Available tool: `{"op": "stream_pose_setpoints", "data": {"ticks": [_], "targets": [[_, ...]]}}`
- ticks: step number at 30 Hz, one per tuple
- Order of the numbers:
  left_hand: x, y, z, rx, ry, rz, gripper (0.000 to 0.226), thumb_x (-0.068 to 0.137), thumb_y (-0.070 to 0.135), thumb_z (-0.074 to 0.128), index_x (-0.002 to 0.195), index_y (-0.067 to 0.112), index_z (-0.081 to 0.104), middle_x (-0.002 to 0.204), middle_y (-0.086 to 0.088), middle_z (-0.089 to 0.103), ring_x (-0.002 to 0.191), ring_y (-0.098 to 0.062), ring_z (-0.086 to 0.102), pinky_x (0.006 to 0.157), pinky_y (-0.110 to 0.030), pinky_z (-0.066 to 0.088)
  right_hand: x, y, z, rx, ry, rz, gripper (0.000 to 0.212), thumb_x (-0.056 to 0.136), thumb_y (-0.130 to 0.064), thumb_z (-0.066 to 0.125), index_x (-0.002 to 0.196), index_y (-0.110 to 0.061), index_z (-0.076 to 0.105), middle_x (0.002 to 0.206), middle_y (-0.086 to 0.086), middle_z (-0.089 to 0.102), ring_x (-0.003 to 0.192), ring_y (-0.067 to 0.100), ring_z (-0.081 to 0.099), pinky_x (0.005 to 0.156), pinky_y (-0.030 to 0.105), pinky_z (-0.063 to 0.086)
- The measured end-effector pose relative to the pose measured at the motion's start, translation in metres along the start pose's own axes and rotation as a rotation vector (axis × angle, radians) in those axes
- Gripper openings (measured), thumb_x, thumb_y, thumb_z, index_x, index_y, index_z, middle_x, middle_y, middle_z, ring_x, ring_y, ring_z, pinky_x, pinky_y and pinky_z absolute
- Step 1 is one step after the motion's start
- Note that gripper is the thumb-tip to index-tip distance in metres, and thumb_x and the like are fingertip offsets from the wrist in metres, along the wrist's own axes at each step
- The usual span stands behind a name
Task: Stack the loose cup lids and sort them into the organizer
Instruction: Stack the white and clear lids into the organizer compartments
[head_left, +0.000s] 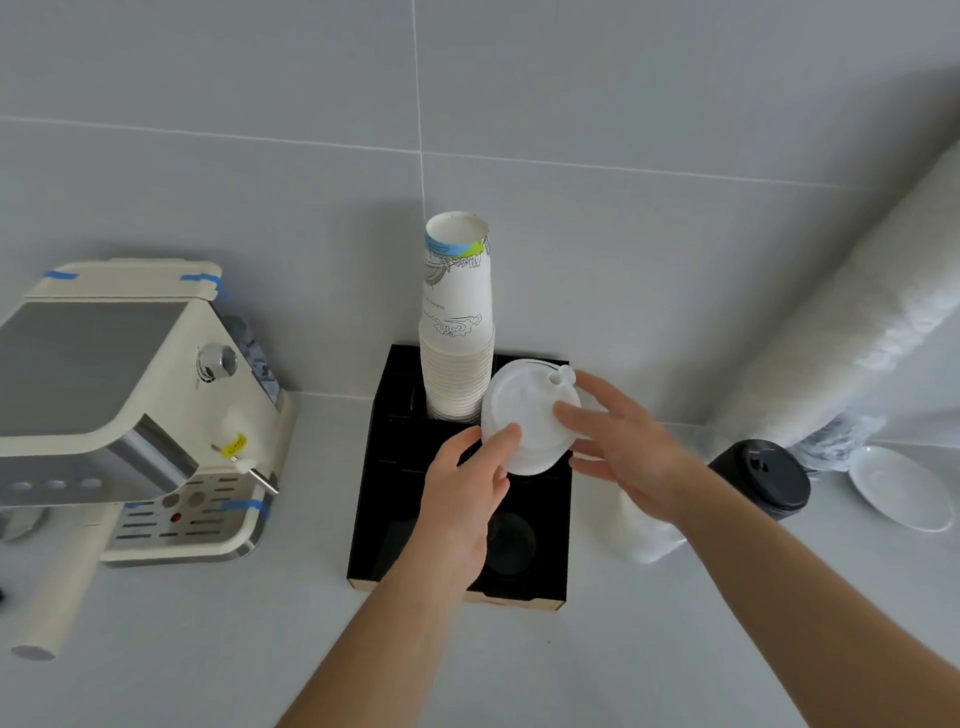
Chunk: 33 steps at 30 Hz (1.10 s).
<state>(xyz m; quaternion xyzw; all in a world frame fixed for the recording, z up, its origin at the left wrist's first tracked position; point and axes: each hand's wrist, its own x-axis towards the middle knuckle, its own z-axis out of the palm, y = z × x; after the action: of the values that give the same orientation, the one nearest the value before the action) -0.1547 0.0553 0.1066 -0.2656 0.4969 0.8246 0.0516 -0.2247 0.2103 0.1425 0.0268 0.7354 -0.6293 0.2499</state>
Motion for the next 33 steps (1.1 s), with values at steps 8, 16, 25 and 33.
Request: {"op": "stream_pose_setpoints", "data": {"ticks": [8, 16, 25, 33], "targets": [[0.052, 0.010, 0.025, 0.008, 0.008, -0.089, 0.075, 0.067, 0.043, 0.080, 0.135, 0.030, 0.052, 0.128, 0.007, 0.056, 0.123, -0.019, 0.048, 0.109, -0.035, 0.037, 0.057, -0.019, -0.024, 0.004, 0.029, -0.013, 0.042, 0.090, -0.008, 0.068, 0.128, -0.024, 0.062, 0.123, 0.014, 0.071, 0.118, 0.032, 0.065, 0.101, 0.038, 0.053], [0.093, 0.012, 0.048, -0.039, 0.024, -0.139, 0.035, 0.087, 0.032, 0.066, 0.120, 0.022, 0.060, 0.108, 0.009, 0.062, 0.110, -0.013, 0.054, 0.092, -0.028, 0.035, 0.102, -0.015, -0.032, -0.030, 0.090, 0.031, 0.044, 0.089, -0.011, 0.068, 0.130, -0.022, 0.059, 0.123, 0.016, 0.069, 0.110, 0.031, 0.068, 0.101, 0.043, 0.053], [0.113, 0.008, 0.050, 0.037, 0.061, -0.084, 0.024, 0.089, 0.029, 0.060, 0.113, 0.024, 0.061, 0.103, 0.014, 0.061, 0.096, -0.004, 0.054, 0.091, -0.030, 0.036, 0.114, -0.008, -0.035, -0.054, 0.081, 0.073, 0.041, 0.091, -0.011, 0.069, 0.129, -0.018, 0.057, 0.121, 0.017, 0.069, 0.112, 0.032, 0.068, 0.091, 0.037, 0.058], [0.113, 0.014, 0.050, 0.187, 0.050, -0.089, 0.044, 0.091, 0.035, 0.057, 0.134, 0.024, 0.052, 0.122, 0.006, 0.057, 0.105, -0.015, 0.051, 0.089, -0.032, 0.038, 0.118, -0.011, -0.039, -0.095, 0.102, 0.078, 0.033, 0.088, -0.004, 0.071, 0.119, -0.007, 0.060, 0.112, 0.023, 0.069, 0.099, 0.033, 0.070, 0.092, 0.039, 0.058]]}}
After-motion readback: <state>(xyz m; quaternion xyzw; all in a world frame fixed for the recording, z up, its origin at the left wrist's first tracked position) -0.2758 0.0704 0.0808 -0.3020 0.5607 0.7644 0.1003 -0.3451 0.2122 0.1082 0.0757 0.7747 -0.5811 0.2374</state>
